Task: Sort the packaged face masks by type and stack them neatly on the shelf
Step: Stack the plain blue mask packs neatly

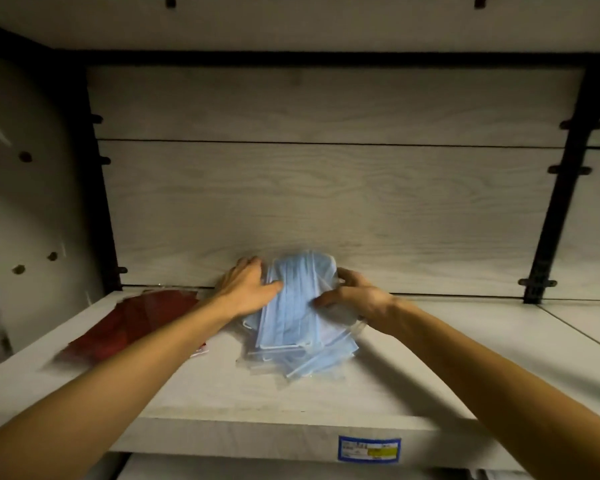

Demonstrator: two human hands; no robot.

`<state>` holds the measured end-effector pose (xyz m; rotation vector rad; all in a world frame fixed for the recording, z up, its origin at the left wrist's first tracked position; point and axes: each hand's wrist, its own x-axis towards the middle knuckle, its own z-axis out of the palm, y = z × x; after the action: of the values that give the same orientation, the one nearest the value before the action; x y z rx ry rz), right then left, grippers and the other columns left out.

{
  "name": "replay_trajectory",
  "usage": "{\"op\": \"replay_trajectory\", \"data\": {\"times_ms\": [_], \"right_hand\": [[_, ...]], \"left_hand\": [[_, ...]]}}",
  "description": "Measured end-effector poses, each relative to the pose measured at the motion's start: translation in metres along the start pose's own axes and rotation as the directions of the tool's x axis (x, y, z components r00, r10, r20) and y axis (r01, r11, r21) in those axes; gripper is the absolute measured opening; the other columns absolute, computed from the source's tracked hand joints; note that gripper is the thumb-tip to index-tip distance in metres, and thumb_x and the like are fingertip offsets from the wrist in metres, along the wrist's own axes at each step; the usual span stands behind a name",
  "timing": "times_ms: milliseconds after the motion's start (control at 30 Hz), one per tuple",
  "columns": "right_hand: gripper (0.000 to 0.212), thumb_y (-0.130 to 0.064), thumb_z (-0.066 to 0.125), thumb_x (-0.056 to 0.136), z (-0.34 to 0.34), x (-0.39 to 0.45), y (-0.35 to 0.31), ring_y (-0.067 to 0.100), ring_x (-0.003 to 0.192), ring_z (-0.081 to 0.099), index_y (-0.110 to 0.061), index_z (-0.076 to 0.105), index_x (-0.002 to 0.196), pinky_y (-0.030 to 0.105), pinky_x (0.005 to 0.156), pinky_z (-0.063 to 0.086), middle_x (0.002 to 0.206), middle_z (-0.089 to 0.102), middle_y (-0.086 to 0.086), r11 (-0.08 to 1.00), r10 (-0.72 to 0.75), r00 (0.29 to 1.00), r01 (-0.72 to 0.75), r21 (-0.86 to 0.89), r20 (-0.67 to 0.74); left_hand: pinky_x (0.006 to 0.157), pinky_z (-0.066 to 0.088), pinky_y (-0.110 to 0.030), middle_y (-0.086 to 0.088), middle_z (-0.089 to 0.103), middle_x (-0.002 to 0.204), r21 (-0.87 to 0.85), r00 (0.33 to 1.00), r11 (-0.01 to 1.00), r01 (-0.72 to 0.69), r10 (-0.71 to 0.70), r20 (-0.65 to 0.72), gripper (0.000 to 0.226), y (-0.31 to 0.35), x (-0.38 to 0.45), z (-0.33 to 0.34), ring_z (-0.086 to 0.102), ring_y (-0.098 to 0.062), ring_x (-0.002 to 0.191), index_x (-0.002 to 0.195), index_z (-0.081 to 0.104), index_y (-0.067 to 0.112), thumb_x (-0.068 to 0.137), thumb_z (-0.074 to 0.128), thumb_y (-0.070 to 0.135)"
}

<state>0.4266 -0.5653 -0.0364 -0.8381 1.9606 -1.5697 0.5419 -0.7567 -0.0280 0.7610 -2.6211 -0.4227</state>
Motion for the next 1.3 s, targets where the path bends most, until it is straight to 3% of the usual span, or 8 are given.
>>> {"op": "replay_trajectory", "data": {"times_ms": [100, 200, 333, 400, 500, 667, 967, 1300], "right_hand": [[0.066, 0.002, 0.075, 0.081, -0.025, -0.004, 0.007, 0.024, 0.099, 0.071, -0.018, 0.047, 0.138, 0.031, 0.081, 0.061, 0.118, 0.069, 0.010, 0.994, -0.096, 0.995, 0.097, 0.047, -0.009], [0.066, 0.003, 0.073, 0.083, -0.047, -0.007, 0.015, 0.026, 0.098, 0.072, -0.020, 0.049, 0.139, 0.034, 0.074, 0.060, 0.118, 0.069, 0.012, 0.991, -0.117, 0.992, 0.120, 0.055, -0.056], [0.035, -0.001, 0.069, 0.087, -0.062, -0.011, 0.025, 0.022, 0.084, 0.067, -0.014, 0.057, 0.116, 0.043, 0.071, 0.061, 0.096, 0.066, 0.010, 0.996, -0.076, 0.976, 0.083, 0.027, -0.202], [0.033, -0.008, 0.070, 0.088, -0.067, -0.013, 0.027, 0.020, 0.074, 0.064, -0.007, 0.057, 0.118, 0.031, 0.054, 0.054, 0.092, 0.064, 0.012, 0.996, -0.062, 0.967, 0.075, 0.043, -0.246], [0.047, -0.024, 0.081, 0.082, -0.067, -0.017, 0.030, 0.015, 0.076, 0.065, -0.009, 0.053, 0.117, 0.023, 0.051, 0.055, 0.101, 0.065, 0.009, 0.997, -0.057, 0.972, 0.065, 0.028, -0.229], [0.056, -0.010, 0.085, 0.077, -0.066, -0.012, 0.037, 0.022, 0.084, 0.063, -0.005, 0.056, 0.125, 0.041, 0.076, 0.060, 0.099, 0.064, 0.012, 0.997, -0.082, 0.968, 0.077, -0.029, -0.239], [0.042, 0.006, 0.059, 0.091, -0.084, -0.009, 0.046, 0.032, 0.087, 0.068, -0.010, 0.062, 0.130, 0.046, 0.080, 0.060, 0.108, 0.069, 0.026, 0.999, -0.047, 0.959, 0.051, 0.006, -0.278], [0.030, -0.001, 0.046, 0.099, -0.099, -0.012, 0.047, 0.040, 0.098, 0.065, -0.006, 0.068, 0.118, 0.050, 0.090, 0.055, 0.111, 0.068, 0.026, 0.999, -0.022, 0.909, 0.033, 0.018, -0.416]], "left_hand": [[0.106, 0.046, -0.036, -0.010, 0.055, 0.141, -0.338, 0.997, 0.938, 0.072, -0.075, 0.003, 0.071, 0.012, 0.004, 0.017, 0.057, -0.028, 0.127, 0.141, 0.046, 0.011, 0.088, 0.068, 0.052], [0.074, 0.057, -0.025, -0.004, 0.073, 0.103, -0.710, 0.983, 0.680, 0.184, -0.139, 0.122, 0.051, 0.027, 0.007, 0.031, 0.073, -0.013, 0.088, 0.121, 0.060, 0.010, 0.083, 0.079, 0.038], [0.080, 0.056, -0.039, -0.014, 0.074, 0.100, -0.874, 0.957, 0.394, 0.286, -0.166, 0.238, 0.034, 0.046, 0.008, 0.047, 0.071, -0.033, 0.095, 0.108, 0.069, 0.001, 0.079, 0.078, 0.018], [0.080, 0.053, -0.040, -0.016, 0.072, 0.094, -0.890, 0.953, 0.347, 0.297, -0.168, 0.252, 0.027, 0.049, 0.000, 0.055, 0.068, -0.033, 0.093, 0.104, 0.070, -0.001, 0.078, 0.073, 0.006], [0.079, 0.055, -0.041, -0.017, 0.075, 0.103, -0.872, 0.958, 0.397, 0.287, -0.108, 0.266, 0.033, 0.045, -0.012, 0.060, 0.070, -0.033, 0.093, 0.110, 0.071, 0.002, 0.078, 0.072, 0.001], [0.100, 0.054, -0.044, -0.008, 0.076, 0.113, -0.903, 0.975, 0.367, 0.224, -0.076, 0.211, 0.043, 0.037, -0.017, 0.057, 0.071, -0.028, 0.107, 0.120, 0.068, 0.010, 0.079, 0.079, 0.002], [0.070, 0.050, -0.011, -0.011, 0.067, 0.106, -0.778, 0.993, 0.628, 0.030, -0.109, -0.050, 0.037, 0.035, -0.016, 0.067, 0.061, -0.019, 0.092, 0.119, 0.065, -0.003, 0.083, 0.073, -0.009], [0.094, 0.054, -0.039, -0.005, 0.074, 0.113, -0.434, 0.974, 0.901, -0.025, -0.077, -0.215, 0.025, 0.019, -0.012, 0.063, 0.069, -0.026, 0.104, 0.112, 0.076, 0.010, 0.088, 0.072, 0.010]]}}
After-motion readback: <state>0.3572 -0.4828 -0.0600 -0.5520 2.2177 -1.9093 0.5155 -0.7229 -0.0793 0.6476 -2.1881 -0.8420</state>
